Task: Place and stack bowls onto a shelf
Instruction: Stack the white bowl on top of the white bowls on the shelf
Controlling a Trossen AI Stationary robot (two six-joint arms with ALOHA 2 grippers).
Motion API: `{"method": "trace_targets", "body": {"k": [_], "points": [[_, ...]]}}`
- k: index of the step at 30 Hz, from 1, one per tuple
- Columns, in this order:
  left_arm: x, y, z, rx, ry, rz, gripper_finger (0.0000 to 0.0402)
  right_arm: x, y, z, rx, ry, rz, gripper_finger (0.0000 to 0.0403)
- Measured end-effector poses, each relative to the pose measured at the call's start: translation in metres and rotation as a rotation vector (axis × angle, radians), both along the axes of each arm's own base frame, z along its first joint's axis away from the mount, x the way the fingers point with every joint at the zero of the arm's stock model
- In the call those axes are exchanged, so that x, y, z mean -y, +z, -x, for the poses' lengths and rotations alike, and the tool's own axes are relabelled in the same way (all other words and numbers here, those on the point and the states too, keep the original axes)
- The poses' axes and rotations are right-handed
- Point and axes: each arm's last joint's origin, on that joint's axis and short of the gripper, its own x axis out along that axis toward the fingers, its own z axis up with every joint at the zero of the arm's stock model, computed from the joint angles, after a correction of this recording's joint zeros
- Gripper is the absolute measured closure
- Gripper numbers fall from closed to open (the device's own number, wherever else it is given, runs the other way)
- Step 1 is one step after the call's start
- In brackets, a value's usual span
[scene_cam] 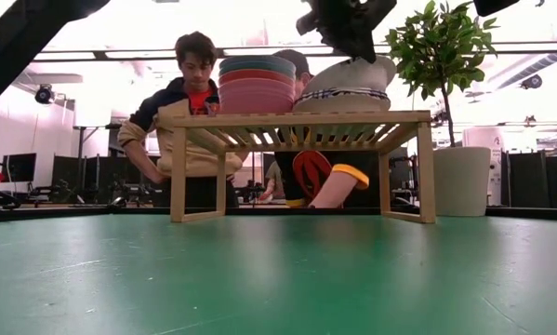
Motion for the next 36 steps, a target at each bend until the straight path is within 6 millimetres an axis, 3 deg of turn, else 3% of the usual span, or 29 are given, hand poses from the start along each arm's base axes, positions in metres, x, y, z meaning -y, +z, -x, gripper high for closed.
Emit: {"method": "trace_targets", "body": {"k": [4, 9, 18, 23, 30, 36], "points": [[0.001, 0.001, 0.001, -0.012, -0.003, -0.004, 0.0267, 0.000, 0.000, 0.000, 0.000, 0.000, 0.000, 0.0394], [0.003, 0.017, 0.004, 0.021, -0.020, -0.021, 0.0224, 0.000, 0.000, 0.000, 0.000, 0.000, 0.000, 0.0394], [0.023, 0.033, 0.001, 0.112, -0.164, 0.014, 0.0214, 0.000, 0.000, 0.000, 0.005, 0.006, 0.012, 0.0394], [0.028, 0.027, -0.003, 0.089, -0.327, 0.074, 0.0252, 0.000, 0.000, 0.000, 0.006, 0.008, 0.014, 0.0394], [-0.003, 0.014, -0.007, 0.071, -0.225, 0.101, 0.0383, 0.000, 0.000, 0.000, 0.006, 0.006, 0.011, 0.0394], [-0.010, 0.012, -0.006, 0.079, -0.189, 0.137, 0.0385, 0.000, 0.000, 0.000, 0.006, 0.007, 0.013, 0.0394]]}}
